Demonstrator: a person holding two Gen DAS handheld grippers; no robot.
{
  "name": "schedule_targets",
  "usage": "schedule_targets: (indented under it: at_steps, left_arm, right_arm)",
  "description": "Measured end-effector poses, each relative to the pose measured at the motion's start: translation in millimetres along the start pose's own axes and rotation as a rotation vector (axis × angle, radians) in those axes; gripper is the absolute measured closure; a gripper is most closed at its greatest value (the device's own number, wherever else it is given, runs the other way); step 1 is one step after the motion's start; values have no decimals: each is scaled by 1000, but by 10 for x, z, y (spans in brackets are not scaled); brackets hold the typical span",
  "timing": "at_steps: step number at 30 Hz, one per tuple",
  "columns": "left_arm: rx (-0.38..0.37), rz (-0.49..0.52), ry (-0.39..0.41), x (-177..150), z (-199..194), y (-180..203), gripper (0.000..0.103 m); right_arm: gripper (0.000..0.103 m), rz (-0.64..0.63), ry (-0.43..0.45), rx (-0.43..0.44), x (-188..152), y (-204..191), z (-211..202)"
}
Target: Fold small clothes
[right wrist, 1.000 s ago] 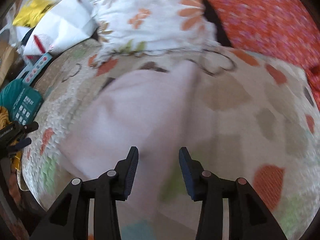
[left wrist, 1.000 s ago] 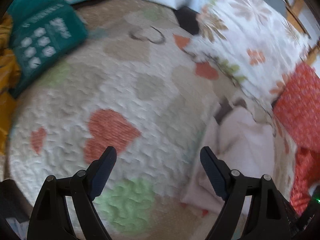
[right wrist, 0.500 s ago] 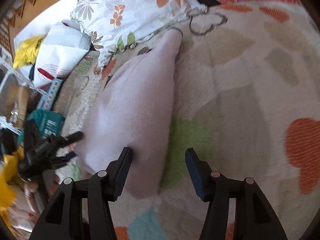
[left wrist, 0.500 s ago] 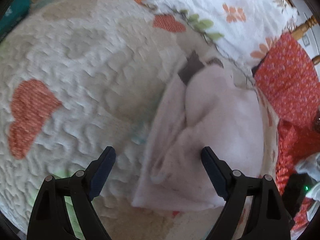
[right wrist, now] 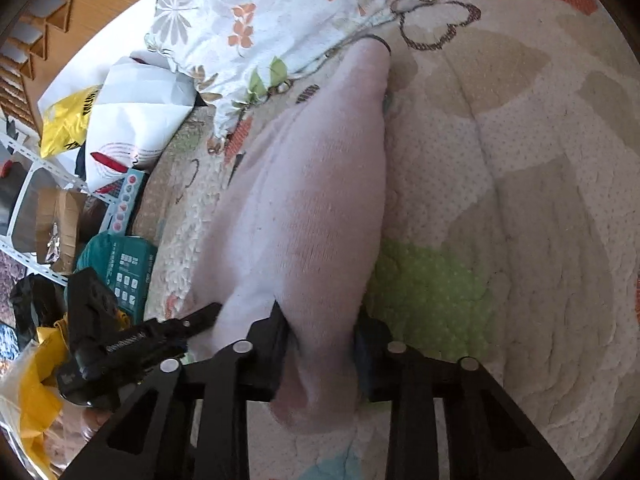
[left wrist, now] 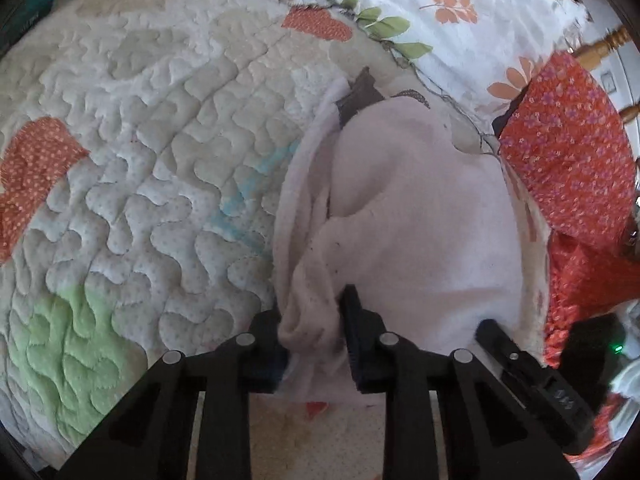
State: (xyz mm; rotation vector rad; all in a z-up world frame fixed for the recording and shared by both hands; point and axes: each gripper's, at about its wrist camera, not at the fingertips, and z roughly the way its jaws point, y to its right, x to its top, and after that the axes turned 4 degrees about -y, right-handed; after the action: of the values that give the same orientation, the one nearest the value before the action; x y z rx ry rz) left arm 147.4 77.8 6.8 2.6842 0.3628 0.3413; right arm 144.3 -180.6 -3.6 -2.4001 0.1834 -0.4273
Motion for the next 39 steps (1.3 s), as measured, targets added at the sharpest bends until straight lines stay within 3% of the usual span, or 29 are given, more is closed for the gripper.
schedule_targets:
  at_steps: [4,8,11,12,15,20,22,23,26,31,35,39]
  left_arm:
    - [45,20,37,-111,-61,55,80]
    - [84,18,47,-176,-180,-33,80]
    - [99,-42,49,-155,-287,-233,66]
    - [97,-74,46,-146,-323,-342,61]
    - [108,-107,56,-130,-394,-491,60]
    - [207,-70,150,-154,-576,-477,60]
    - [235,-39,197,-165,-670,-397,53]
    - [255,-21,231,-178,-728,-344,48]
    - [318,45,391,-277,-977,-144,26]
    - [425,120,737,-517,-1441,170,0]
    - [399,166,904,-665,-1688,307,0]
    - [377,223,925,-737,-1727,426,0]
  right_arm:
    - [82,-59,-18,-53,-93,-17,-153]
    - [86,-207,-1,-225,-292,-81,-356]
    - [86,-264,32,-334,-441,-34,-481]
    - [86,-264,41,-347,-460,0,-508]
    - [86,-217,55,-341,-479,121,-552]
    - [84,-192,100,-328,-436,90,-610]
    - [77,-196,110,-328,-447,67,-627]
    - [72,-199,112,-334,-451,65,-626]
    - [71,-200,109,-348,-477,56,-603]
    - [65,-204,111,-365,-494,43,-582]
    - [62,-210,125,-394,-513,14,-590]
    - [61,-221,152,-403,-557,-70,-658]
